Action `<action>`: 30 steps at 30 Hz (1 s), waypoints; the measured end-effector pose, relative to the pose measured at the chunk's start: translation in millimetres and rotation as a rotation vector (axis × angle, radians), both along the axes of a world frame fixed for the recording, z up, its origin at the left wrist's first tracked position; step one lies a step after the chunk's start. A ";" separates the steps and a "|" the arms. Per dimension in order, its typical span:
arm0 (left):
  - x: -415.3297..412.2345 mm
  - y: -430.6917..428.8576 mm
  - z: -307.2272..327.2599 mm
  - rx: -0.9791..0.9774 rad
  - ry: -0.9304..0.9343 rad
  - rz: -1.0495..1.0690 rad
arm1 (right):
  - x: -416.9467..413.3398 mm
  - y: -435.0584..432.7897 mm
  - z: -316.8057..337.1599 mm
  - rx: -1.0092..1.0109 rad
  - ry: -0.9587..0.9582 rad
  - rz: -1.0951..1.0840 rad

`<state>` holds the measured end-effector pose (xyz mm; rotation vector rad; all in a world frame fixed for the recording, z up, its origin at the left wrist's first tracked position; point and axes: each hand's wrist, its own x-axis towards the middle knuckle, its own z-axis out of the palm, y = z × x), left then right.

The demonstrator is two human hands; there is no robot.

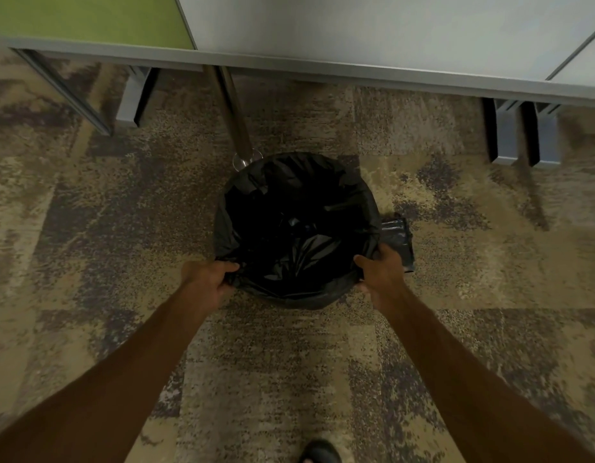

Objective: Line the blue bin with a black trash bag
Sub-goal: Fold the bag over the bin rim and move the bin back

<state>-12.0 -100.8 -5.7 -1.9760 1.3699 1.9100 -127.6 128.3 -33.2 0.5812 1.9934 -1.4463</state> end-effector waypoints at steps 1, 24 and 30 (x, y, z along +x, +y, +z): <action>-0.1 0.5 0.0 -0.011 0.002 -0.002 | 0.2 0.7 -0.5 -0.008 0.001 -0.009; 88.4 -128.0 14.6 0.110 0.114 -0.012 | 76.2 -115.3 38.9 -0.135 0.047 -0.031; 128.1 -227.9 7.7 0.061 0.112 0.069 | 103.7 -212.3 46.4 -0.138 0.050 0.006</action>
